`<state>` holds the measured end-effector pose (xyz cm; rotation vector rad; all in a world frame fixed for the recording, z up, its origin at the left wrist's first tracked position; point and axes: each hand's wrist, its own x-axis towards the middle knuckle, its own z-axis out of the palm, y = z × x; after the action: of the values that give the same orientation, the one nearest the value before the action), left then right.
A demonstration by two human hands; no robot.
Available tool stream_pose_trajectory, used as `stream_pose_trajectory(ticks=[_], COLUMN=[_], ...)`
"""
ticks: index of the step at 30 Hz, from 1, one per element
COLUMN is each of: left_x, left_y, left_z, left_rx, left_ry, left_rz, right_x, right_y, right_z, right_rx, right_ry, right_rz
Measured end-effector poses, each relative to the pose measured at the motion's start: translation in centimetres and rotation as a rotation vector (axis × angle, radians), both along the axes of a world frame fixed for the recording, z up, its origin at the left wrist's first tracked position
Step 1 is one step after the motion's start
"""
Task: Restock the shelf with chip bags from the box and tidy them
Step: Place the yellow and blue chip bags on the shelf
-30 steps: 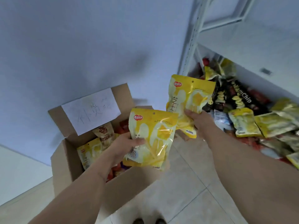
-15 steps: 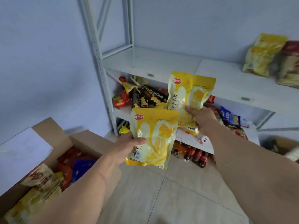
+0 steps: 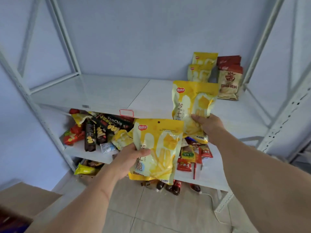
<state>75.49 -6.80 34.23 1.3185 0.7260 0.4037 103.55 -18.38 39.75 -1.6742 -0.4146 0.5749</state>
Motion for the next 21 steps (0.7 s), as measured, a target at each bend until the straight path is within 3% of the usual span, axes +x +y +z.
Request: stream_pose_trajectory(ticks=[10, 21], left_x=[16.5, 31.1], left_y=[4.3, 19.3], left_z=[2.4, 4.4], left_rx=[-0.006, -0.018], left_ry=[-0.052, -0.072], left_rz=[0.018, 0.034], right_x=[16.1, 31.5], right_y=[4.6, 18.1], right_z=[1.6, 1.2], right_rx=[0.031, -0.010], right_ry=[0.003, -0.037], right_rz=[0.011, -0.058])
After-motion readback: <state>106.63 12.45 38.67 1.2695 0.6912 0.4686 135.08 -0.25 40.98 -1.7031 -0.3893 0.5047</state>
